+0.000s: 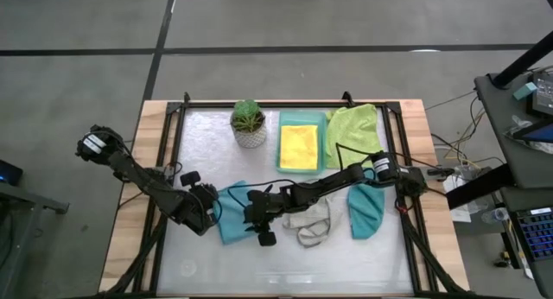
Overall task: Fold microfiber towels
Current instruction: Fold the left blue microfiber cloth
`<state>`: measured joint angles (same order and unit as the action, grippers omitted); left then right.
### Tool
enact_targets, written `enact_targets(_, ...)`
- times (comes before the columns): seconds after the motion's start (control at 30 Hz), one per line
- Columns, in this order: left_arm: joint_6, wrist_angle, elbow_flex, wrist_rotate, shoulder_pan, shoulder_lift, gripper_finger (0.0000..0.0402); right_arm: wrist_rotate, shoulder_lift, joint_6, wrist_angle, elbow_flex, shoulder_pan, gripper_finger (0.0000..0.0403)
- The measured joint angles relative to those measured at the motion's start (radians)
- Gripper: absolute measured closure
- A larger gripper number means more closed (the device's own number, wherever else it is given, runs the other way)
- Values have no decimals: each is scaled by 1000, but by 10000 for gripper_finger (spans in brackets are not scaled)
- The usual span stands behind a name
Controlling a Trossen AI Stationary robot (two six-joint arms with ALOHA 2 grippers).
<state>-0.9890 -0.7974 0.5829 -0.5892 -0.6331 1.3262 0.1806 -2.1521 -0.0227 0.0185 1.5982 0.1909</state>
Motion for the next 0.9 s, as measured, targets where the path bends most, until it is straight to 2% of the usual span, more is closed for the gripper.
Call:
enact_targets(0.23, -1, -129, 81, 40, 0, -1, 303, 2, 26, 24, -42, 1, 2, 228)
enact_targets(0.4, -1, -128, 160, 123, 0, -1, 304, 1, 2, 17, -43, 1, 28, 216)
enact_targets(0.5, -1, -57, 210, 178, -11, 7, 304, 2, -10, 26, -44, 1, 46, 216)
enact_targets(0.73, 1, 293, 242, 228, -84, 86, 302, -32, -10, 67, -40, 1, 61, 220)
enact_targets(0.9, 2, 316, 245, 267, -94, 171, 270, -67, -10, 91, -35, -1, 63, 220)
